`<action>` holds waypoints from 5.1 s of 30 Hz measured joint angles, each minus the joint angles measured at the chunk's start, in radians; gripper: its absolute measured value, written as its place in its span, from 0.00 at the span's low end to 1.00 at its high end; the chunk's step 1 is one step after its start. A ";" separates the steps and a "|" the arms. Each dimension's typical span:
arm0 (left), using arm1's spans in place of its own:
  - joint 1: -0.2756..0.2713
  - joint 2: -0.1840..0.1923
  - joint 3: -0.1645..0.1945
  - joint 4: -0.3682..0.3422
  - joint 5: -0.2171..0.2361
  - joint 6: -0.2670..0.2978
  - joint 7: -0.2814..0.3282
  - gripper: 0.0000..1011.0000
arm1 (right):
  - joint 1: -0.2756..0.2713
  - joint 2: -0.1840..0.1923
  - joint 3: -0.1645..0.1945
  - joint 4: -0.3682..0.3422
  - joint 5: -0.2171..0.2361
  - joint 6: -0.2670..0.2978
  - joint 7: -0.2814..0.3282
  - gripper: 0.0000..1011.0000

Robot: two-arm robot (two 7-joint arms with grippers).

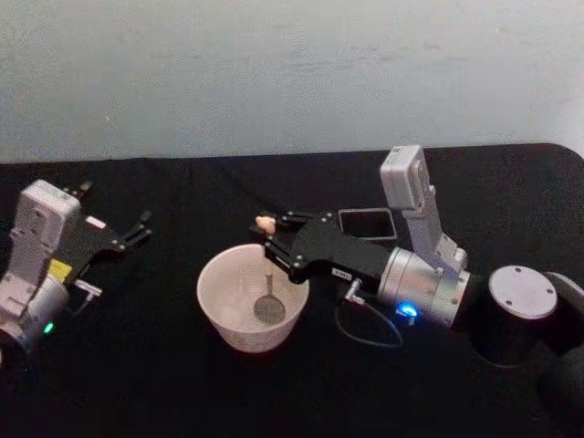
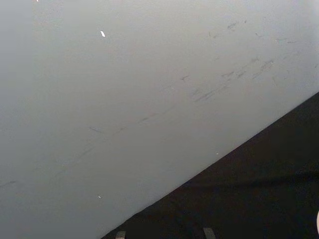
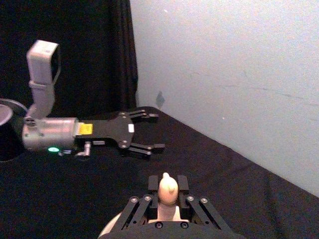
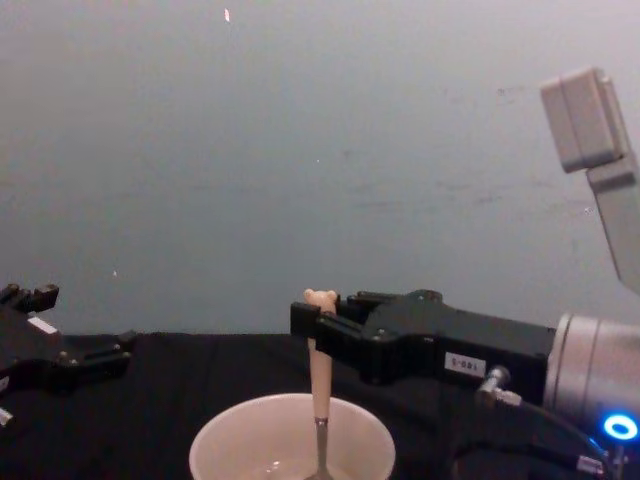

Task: Pick up the stirring spoon with one hand, stir inside the cup, then place it back in its original position.

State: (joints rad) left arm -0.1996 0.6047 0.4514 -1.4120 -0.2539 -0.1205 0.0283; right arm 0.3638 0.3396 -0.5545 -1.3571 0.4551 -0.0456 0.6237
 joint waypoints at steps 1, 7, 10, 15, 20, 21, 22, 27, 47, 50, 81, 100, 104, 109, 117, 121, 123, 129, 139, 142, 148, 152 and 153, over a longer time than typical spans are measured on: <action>0.000 0.000 0.000 0.000 0.000 0.000 0.000 0.99 | -0.003 0.002 -0.001 -0.007 0.004 0.001 0.001 0.22; 0.000 0.000 0.000 0.000 0.000 0.000 0.000 0.99 | -0.015 0.010 -0.007 -0.037 0.021 0.003 0.004 0.22; 0.000 0.000 0.000 0.000 0.000 0.000 0.000 0.99 | -0.013 0.008 -0.008 -0.038 0.024 0.003 0.000 0.22; 0.000 0.000 0.000 0.000 0.000 0.000 0.000 0.99 | -0.008 -0.004 -0.006 -0.035 0.032 0.003 -0.020 0.22; 0.000 0.000 0.000 0.000 0.000 0.000 0.000 0.99 | -0.007 -0.012 0.011 -0.034 0.047 0.004 -0.045 0.22; 0.000 0.000 0.000 0.000 0.000 0.000 0.000 0.99 | -0.007 -0.012 0.014 -0.035 0.048 0.005 -0.049 0.22; 0.000 0.000 0.000 0.000 0.000 0.000 0.000 0.99 | -0.007 -0.012 0.020 -0.036 0.052 0.007 -0.057 0.22; 0.000 0.000 0.000 0.000 0.000 0.000 0.000 0.99 | -0.009 -0.013 0.043 -0.041 0.068 0.014 -0.079 0.22; 0.000 0.000 0.000 0.000 0.000 0.000 0.000 0.99 | -0.041 0.010 0.174 -0.137 0.172 0.024 -0.164 0.22; 0.000 0.000 0.000 0.000 0.000 0.000 0.000 0.99 | -0.047 0.014 0.187 -0.147 0.184 0.022 -0.171 0.22; 0.000 0.000 0.000 0.000 0.000 0.000 0.000 0.99 | -0.150 0.086 0.267 -0.220 0.216 -0.011 -0.194 0.22; 0.000 0.000 0.000 0.000 0.000 0.000 0.000 0.99 | -0.158 0.079 0.246 -0.154 0.190 0.020 -0.207 0.22; 0.000 0.000 0.000 0.000 0.000 0.000 0.000 0.99 | -0.152 0.075 0.240 -0.131 0.182 0.027 -0.208 0.22; 0.000 0.000 0.000 0.000 0.000 0.000 0.000 0.99 | -0.147 0.072 0.234 -0.108 0.176 0.041 -0.208 0.22; 0.000 0.000 0.000 0.000 0.000 0.000 0.000 0.99 | -0.143 0.073 0.223 -0.087 0.167 0.054 -0.198 0.22; 0.000 0.000 0.000 0.000 0.000 0.000 0.000 0.99 | -0.143 0.073 0.218 -0.079 0.161 0.059 -0.197 0.22; 0.000 0.000 0.000 0.000 0.000 0.000 0.000 0.99 | -0.142 0.073 0.215 -0.075 0.156 0.062 -0.197 0.22; 0.000 0.000 0.000 0.000 0.000 0.000 0.000 0.99 | -0.143 0.073 0.212 -0.069 0.148 0.069 -0.198 0.22; 0.000 0.000 0.000 0.000 0.000 0.000 0.000 0.99 | -0.146 0.073 0.212 -0.068 0.142 0.074 -0.202 0.22; 0.000 0.000 0.000 0.000 0.000 0.000 0.000 0.99 | -0.146 0.073 0.213 -0.068 0.142 0.074 -0.202 0.22; 0.000 0.000 0.000 0.000 0.000 0.000 0.000 0.99 | -0.146 0.073 0.213 -0.069 0.143 0.074 -0.202 0.22; 0.000 0.000 0.000 0.000 0.000 0.000 0.000 0.99 | -0.146 0.074 0.213 -0.069 0.143 0.074 -0.202 0.22; 0.000 0.000 0.000 0.000 0.000 0.000 0.000 0.99 | -0.146 0.073 0.213 -0.069 0.143 0.074 -0.201 0.22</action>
State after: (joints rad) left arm -0.1995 0.6046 0.4514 -1.4120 -0.2539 -0.1205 0.0282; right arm 0.2183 0.4131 -0.3416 -1.4264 0.5979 0.0279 0.4222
